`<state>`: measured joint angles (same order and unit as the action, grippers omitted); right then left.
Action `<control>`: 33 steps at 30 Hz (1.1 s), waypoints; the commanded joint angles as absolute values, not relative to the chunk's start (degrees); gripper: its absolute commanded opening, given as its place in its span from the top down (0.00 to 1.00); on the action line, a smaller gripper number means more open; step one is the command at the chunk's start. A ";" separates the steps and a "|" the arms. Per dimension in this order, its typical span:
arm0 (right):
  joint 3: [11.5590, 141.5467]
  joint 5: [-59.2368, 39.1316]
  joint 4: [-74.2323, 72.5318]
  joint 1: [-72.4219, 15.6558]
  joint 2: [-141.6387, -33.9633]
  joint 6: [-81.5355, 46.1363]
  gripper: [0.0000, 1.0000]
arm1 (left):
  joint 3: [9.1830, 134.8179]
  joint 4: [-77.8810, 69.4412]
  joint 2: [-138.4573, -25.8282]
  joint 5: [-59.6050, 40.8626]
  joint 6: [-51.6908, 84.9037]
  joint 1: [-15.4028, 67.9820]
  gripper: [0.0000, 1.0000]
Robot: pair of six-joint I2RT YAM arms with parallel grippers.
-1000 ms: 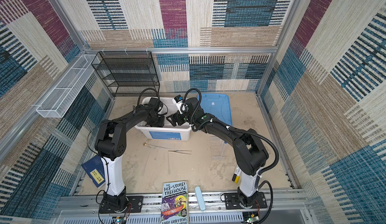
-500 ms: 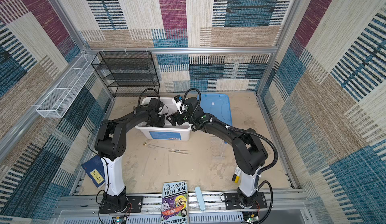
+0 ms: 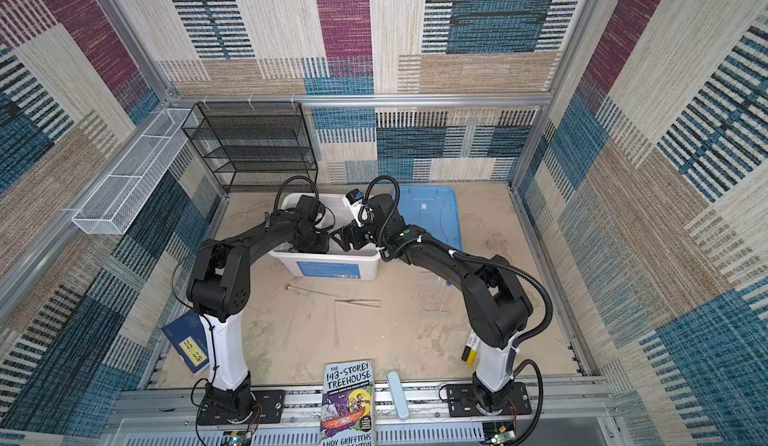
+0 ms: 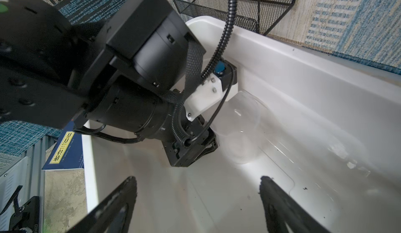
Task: Organize the chemistry lab equipment
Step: 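Lower the cup into the bin beside the beaker with the left gripper, then open the left gripper, releasing the cup, and raise it out of the bin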
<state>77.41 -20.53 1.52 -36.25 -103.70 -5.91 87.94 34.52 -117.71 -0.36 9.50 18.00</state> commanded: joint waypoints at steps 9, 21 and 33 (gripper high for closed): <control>77.83 -20.77 0.70 -36.28 -103.79 -5.80 0.10 | 87.79 35.33 -116.56 -0.26 10.06 17.93 0.36; 77.28 -20.60 0.44 -36.30 -103.62 -5.82 0.10 | 87.83 35.07 -116.81 -0.79 10.37 17.93 0.30; 76.83 -20.56 0.28 -36.30 -102.88 -5.72 0.10 | 87.50 34.67 -114.35 -1.06 10.69 17.93 0.18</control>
